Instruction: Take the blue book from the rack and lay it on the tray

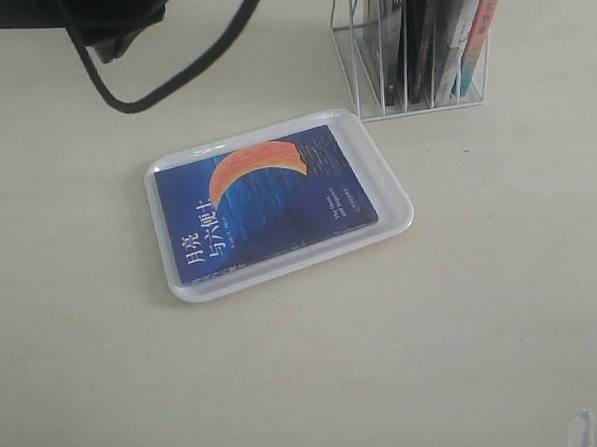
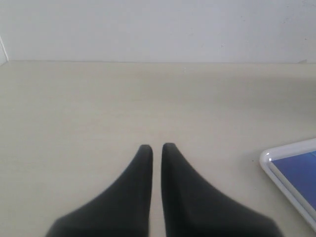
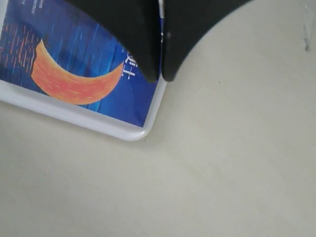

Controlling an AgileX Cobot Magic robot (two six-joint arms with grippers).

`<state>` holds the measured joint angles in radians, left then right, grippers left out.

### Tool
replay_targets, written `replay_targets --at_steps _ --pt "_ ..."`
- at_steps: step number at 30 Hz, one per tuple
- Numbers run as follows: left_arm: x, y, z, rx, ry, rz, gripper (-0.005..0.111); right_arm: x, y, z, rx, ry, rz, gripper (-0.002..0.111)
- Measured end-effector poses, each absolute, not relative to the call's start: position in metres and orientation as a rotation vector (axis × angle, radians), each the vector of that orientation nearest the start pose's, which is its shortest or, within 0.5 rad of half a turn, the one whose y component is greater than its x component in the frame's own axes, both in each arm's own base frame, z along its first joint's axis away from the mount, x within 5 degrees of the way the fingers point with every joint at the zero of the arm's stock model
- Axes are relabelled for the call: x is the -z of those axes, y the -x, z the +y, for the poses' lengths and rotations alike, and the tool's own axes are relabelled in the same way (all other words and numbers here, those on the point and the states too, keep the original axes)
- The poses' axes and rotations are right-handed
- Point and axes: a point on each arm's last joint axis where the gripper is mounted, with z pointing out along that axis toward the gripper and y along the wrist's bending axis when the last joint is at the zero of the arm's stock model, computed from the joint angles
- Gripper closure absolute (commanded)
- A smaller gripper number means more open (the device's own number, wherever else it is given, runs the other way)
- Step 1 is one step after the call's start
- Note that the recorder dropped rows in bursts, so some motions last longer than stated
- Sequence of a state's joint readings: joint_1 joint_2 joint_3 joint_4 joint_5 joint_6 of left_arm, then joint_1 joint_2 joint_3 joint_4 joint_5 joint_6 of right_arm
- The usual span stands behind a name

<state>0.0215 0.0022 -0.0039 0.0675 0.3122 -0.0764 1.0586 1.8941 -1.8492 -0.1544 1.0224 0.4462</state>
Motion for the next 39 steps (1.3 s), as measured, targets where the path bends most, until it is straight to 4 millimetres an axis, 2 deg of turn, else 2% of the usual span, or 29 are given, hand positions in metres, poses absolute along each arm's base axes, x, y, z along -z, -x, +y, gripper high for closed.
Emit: replay_targets --at_steps 3,5,6,7,8,9,10,11,12,13,15,18,21,23,32,39 --pt "-0.186 -0.054 0.003 -0.025 0.045 1.793 0.101 -0.348 -0.217 0.362 -0.422 0.816 2.411 0.108" --pt "-0.186 -0.054 0.003 -0.025 0.045 1.793 0.101 -0.365 -0.21 0.355 -0.452 0.815 2.36 0.108" --pt "-0.186 -0.054 0.003 -0.025 0.045 1.793 0.101 -0.386 -0.199 0.345 -0.48 0.842 2.265 0.108" --pt "-0.186 -0.054 0.003 -0.025 0.045 1.793 0.101 -0.394 -0.193 0.341 -0.488 0.859 2.204 0.108" --pt "-0.186 -0.054 0.003 -0.025 0.045 1.793 0.101 -0.411 -0.181 0.328 -0.508 0.887 2.067 0.108" --pt "-0.186 -0.054 0.003 -0.025 0.045 1.793 0.101 -0.416 -0.176 0.322 -0.521 0.892 2.016 0.108" --pt "-0.186 -0.054 0.003 -0.025 0.045 1.793 0.101 -0.425 -0.166 0.306 -0.554 0.901 1.91 0.108" --pt "-0.186 -0.054 0.003 -0.025 0.045 1.793 0.101 -0.423 -0.162 0.298 -0.558 0.907 1.889 0.108" --pt "-0.186 -0.054 0.003 -0.025 0.045 1.793 0.101 -0.423 -0.151 0.275 -0.562 0.914 1.834 0.108" --pt "-0.186 -0.054 0.003 -0.025 0.045 1.793 0.101 -0.425 -0.145 0.261 -0.563 0.913 1.807 0.108" --pt "-0.186 -0.054 0.003 -0.025 0.045 1.793 0.101 -0.409 -0.123 0.214 -0.541 0.936 1.762 0.108" --pt "-0.186 -0.054 0.003 -0.025 0.045 1.793 0.101 -0.38 -0.098 0.165 -0.547 0.954 1.703 0.108" --pt "-0.186 -0.054 0.003 -0.025 0.045 1.793 0.101 -0.361 -0.08 0.113 -0.598 0.843 1.563 0.108" --pt "-0.186 -0.054 0.003 -0.025 0.045 1.793 0.101 -0.347 -0.077 0.088 -0.579 0.726 1.481 0.108" --pt "-0.186 -0.054 0.003 -0.025 0.045 1.793 0.101 -0.288 -0.072 0.036 -0.41 0.314 1.51 0.108" --pt "-0.186 -0.054 0.003 -0.025 0.045 1.793 0.101 -0.257 -0.061 0.017 -0.29 0.143 1.49 0.108"
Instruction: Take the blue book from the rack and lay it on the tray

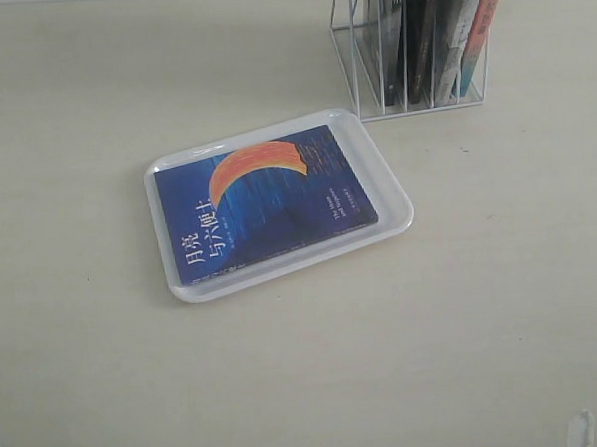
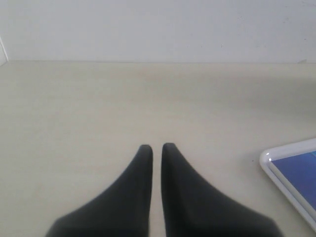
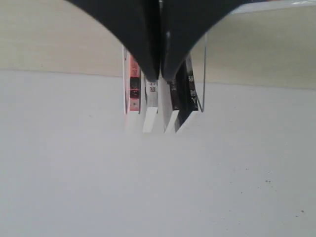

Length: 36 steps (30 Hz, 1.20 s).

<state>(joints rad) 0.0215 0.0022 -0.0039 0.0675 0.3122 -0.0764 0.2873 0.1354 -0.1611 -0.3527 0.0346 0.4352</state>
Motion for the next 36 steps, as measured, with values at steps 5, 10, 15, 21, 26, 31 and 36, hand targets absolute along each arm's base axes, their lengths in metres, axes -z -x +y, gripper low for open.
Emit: replay_targets --at_steps 5,10,15,21,26,31,36 --pt "-0.186 -0.054 0.003 -0.025 0.045 1.793 0.101 -0.24 -0.052 0.012 -0.254 0.119 1.448 0.108" --pt "-0.186 -0.054 0.003 -0.025 0.045 1.793 0.101 -0.212 -0.055 0.012 -0.231 0.127 1.53 0.108" --pt "-0.186 -0.054 0.003 -0.025 0.045 1.793 0.101 -0.199 -0.056 0.008 -0.194 0.1 1.657 0.108" --pt "-0.186 -0.054 0.003 -0.025 0.045 1.793 0.101 -0.187 -0.055 0.006 -0.153 0.126 1.786 0.108" --pt "-0.186 -0.054 0.003 -0.025 0.045 1.793 0.101 -0.182 -0.054 0.002 -0.095 0.088 1.827 0.108" --pt "-0.186 -0.054 0.003 -0.025 0.045 1.793 0.101 -0.182 -0.054 0.001 -0.065 0.078 1.829 0.108" --pt "-0.186 -0.054 0.003 -0.025 0.045 1.793 0.101 -0.182 -0.054 0.0 -0.051 0.091 1.828 0.108"
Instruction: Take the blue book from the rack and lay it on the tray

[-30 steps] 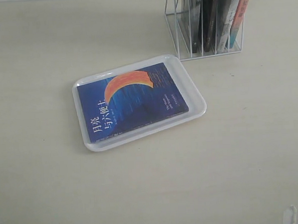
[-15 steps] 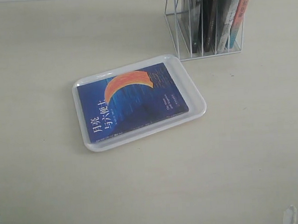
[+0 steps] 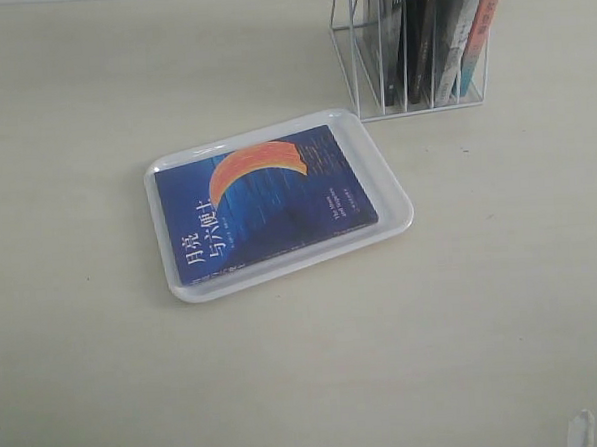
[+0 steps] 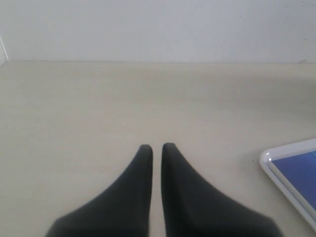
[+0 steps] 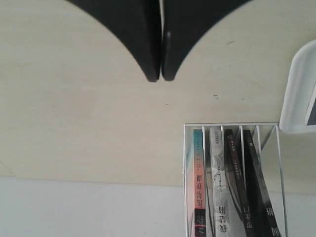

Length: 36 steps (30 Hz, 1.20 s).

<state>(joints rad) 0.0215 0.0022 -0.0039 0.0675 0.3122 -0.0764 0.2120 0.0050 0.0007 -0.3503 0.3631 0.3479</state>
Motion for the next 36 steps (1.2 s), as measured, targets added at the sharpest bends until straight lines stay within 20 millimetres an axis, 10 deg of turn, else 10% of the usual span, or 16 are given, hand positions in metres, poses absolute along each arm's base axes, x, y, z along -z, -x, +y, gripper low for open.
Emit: replay_targets --at_steps 36 --pt "-0.186 -0.054 0.003 -0.025 0.045 1.793 0.101 -0.181 -0.052 0.011 -0.135 0.212 1.834 0.108"
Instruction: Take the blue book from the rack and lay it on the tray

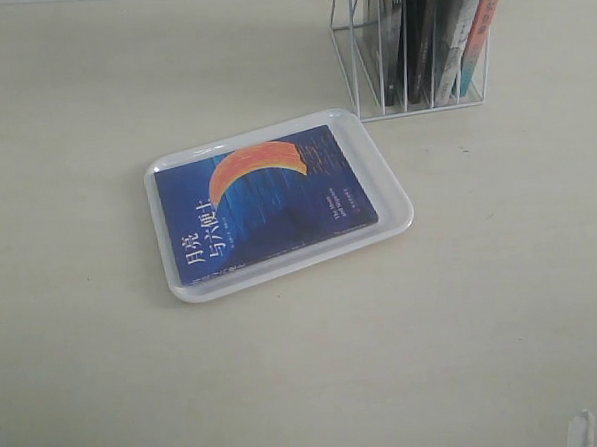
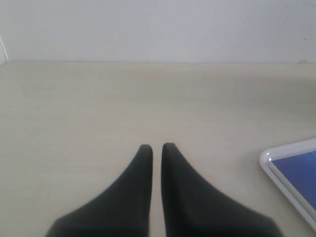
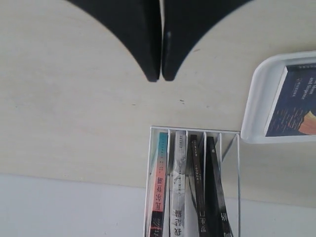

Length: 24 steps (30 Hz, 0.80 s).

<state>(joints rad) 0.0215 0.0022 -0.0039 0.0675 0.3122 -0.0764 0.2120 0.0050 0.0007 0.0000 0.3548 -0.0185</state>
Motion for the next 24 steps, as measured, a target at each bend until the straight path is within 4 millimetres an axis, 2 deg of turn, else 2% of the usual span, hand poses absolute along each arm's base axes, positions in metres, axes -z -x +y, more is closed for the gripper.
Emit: replay_targets --at_steps 11,17,24 --pt "-0.1862 -0.0542 0.0031 -0.025 0.045 1.793 0.101 -0.1807 -0.0524 0.0109 -0.132 0.202 1.835 0.108" --pt "-0.1862 -0.0542 0.0031 -0.025 0.045 1.793 0.101 -0.1807 -0.0534 0.0038 -0.041 0.078 1.843 0.108" --pt "-0.1862 -0.0542 0.0031 -0.025 0.045 1.793 0.101 -0.1807 -0.0534 0.0032 -0.034 0.066 1.843 0.108"
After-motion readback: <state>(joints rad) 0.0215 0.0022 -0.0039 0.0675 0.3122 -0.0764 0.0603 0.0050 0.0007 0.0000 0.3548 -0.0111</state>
